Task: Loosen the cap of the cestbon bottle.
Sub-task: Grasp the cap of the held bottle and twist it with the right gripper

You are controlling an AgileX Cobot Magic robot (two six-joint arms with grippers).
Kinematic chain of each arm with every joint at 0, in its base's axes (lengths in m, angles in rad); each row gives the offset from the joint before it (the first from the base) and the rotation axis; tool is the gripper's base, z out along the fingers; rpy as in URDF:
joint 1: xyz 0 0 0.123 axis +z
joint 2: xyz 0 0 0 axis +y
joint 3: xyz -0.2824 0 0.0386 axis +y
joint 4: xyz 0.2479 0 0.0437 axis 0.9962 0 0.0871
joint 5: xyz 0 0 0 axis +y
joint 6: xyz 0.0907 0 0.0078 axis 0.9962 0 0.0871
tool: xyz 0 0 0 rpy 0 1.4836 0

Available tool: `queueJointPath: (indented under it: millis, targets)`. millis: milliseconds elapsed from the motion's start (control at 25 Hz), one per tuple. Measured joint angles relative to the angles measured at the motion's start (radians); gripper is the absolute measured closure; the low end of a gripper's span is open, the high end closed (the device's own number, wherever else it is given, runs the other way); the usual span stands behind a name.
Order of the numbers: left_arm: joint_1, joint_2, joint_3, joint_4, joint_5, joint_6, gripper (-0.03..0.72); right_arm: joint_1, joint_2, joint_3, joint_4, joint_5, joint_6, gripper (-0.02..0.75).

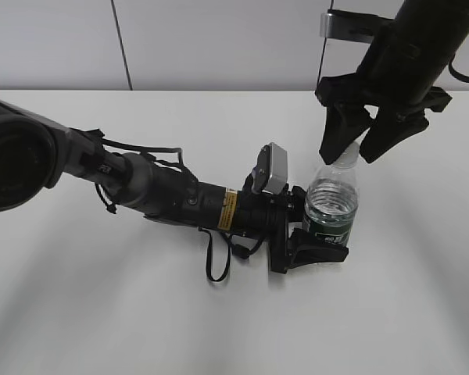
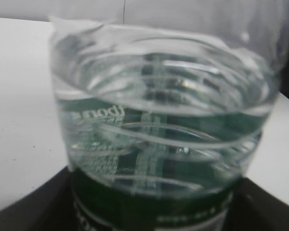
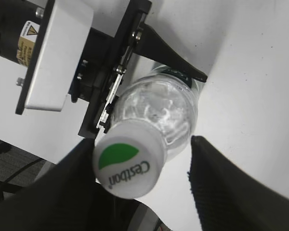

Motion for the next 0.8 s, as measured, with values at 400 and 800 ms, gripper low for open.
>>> queueJointPath:
  millis: [400, 800]
  targets:
    - [0.0, 0.0, -0.003, 0.0, 0.002, -0.003, 0.153, 0.001, 0.0, 0.0, 0.006, 0.0, -0.013, 0.403]
    - [-0.002, 0.0, -0.003, 0.0, 0.004, -0.003, 0.153, 0.001, 0.0, 0.0, 0.006, 0.001, -0.206, 0.41]
